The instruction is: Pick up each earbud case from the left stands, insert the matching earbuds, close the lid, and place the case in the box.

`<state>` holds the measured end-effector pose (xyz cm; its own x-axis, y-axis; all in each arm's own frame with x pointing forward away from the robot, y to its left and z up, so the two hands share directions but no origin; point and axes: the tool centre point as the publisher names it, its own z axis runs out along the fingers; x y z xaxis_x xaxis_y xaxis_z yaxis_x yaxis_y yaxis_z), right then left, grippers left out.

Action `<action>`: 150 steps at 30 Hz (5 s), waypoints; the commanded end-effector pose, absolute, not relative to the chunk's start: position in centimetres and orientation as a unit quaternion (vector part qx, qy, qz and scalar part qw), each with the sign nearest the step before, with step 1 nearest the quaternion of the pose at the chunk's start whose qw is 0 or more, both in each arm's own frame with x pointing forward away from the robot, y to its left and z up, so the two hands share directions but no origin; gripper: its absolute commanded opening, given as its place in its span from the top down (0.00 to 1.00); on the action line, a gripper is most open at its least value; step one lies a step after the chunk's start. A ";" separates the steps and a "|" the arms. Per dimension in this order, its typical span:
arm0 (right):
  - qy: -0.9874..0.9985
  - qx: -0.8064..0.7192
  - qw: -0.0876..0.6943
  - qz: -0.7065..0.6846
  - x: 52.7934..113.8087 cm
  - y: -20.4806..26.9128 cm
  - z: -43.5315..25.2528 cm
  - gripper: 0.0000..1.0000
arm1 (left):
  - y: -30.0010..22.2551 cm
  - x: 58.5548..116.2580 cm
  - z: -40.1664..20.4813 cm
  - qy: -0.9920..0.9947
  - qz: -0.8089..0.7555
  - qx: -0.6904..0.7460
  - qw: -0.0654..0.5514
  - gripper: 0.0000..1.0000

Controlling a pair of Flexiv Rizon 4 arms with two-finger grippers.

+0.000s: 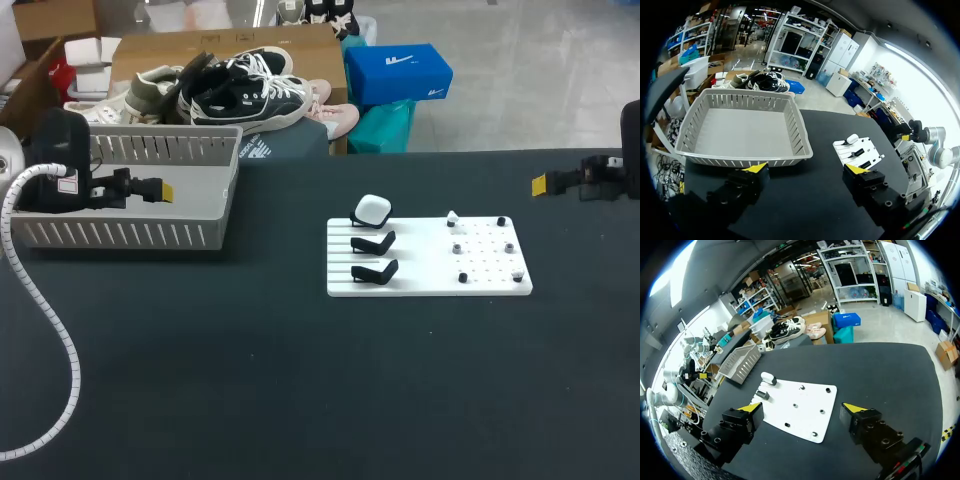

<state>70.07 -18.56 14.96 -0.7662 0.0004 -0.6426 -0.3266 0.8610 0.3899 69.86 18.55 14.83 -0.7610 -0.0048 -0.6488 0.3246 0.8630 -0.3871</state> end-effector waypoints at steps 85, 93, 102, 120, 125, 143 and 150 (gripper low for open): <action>0.906 -0.091 0.329 0.249 70.2 -18.6 14.9 0.00 | -5.5 79.4 5.4 0.629 -0.384 0.601 0.309 0.08; 0.906 -0.091 0.329 0.249 70.2 -18.6 14.9 0.00 | -6.8 79.6 4.5 0.633 -0.381 0.595 0.318 0.24; 0.906 -0.091 0.329 0.249 70.2 -18.6 14.9 0.00 | -8.1 79.3 3.5 0.633 -0.374 0.597 0.321 0.14; 0.906 -0.091 0.329 0.249 70.2 -18.6 14.9 0.00 | -9.3 80.8 2.3 0.644 -0.369 0.580 0.336 0.41; 0.906 -0.091 0.329 0.249 70.2 -18.6 14.9 0.00 | -9.6 80.7 2.1 0.641 -0.369 0.584 0.336 0.37; 0.906 -0.091 0.329 0.249 70.2 -18.6 14.9 0.00 | -10.4 81.5 1.4 0.635 -0.369 0.587 0.339 0.42; 0.906 -0.091 0.329 0.249 70.2 -18.6 14.9 0.00 | -10.4 81.8 1.4 0.635 -0.369 0.587 0.340 0.43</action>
